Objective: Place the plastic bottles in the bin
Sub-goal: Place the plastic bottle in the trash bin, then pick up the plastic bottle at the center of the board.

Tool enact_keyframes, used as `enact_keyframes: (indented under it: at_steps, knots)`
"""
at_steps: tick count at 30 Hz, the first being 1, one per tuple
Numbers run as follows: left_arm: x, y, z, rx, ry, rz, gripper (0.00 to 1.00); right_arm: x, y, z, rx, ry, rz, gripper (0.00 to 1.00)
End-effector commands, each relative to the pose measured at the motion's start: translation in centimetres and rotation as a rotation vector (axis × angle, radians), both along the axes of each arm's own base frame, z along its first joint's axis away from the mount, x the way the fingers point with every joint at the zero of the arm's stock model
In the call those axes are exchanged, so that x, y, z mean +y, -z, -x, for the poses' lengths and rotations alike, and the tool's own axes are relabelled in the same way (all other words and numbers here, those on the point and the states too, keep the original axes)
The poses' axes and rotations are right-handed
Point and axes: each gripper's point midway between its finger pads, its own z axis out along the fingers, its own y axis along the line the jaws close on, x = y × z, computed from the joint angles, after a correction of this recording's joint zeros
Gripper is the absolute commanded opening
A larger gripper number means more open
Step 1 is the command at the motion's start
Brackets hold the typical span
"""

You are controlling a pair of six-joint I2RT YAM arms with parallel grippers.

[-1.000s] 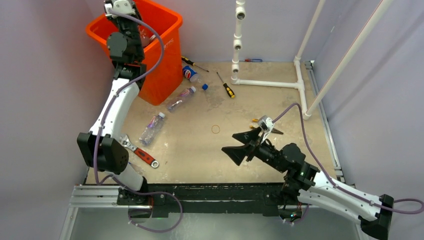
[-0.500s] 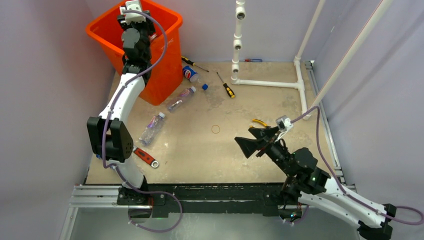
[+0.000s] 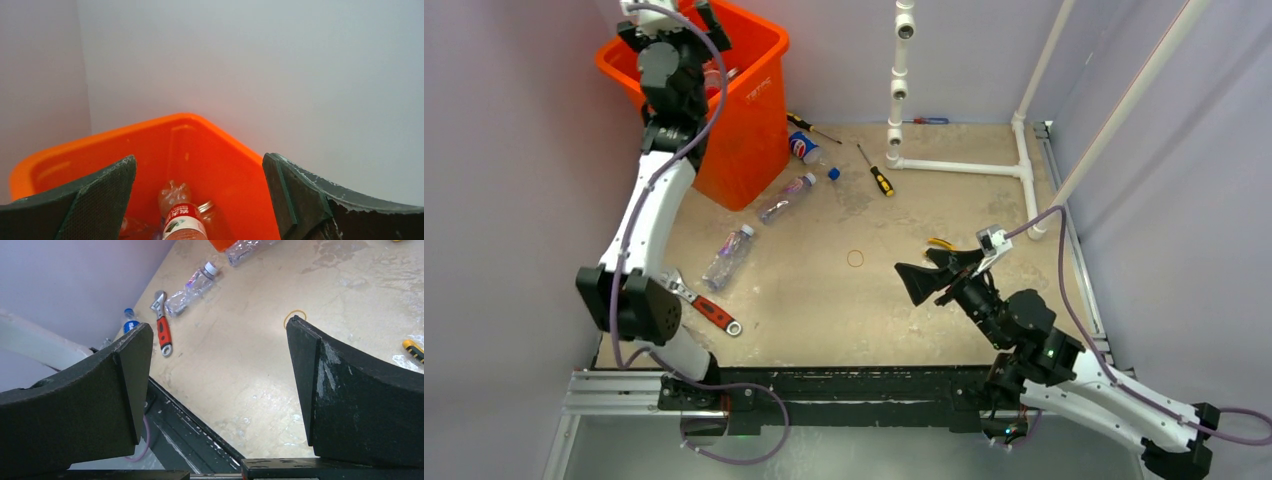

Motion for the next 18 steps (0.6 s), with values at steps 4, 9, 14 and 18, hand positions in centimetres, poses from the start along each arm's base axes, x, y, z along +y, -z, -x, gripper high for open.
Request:
enact_keyframes:
  at_steps: [4,9,14,18]
  knots:
    - [-0.3,-10.6,14.4,-0.222,0.171,0.184,0.97,1.0,-2.4,-0.4,-0.047,-0.014,-0.022,0.99]
    - [-3.2,-4.0,17.2,0.023,0.335,0.209,0.98,3.2,-1.0,-1.1,-0.014,-0.049,0.023,0.99]
    - [-4.5,8.5,19.2,0.352,0.381,0.270,0.99,5.2,0.3,-1.7,0.010,-0.078,0.044,0.99]
    - [-4.8,18.5,21.4,0.631,0.333,0.280,0.99,6.3,1.4,-2.0,0.031,-0.097,0.060,0.99]
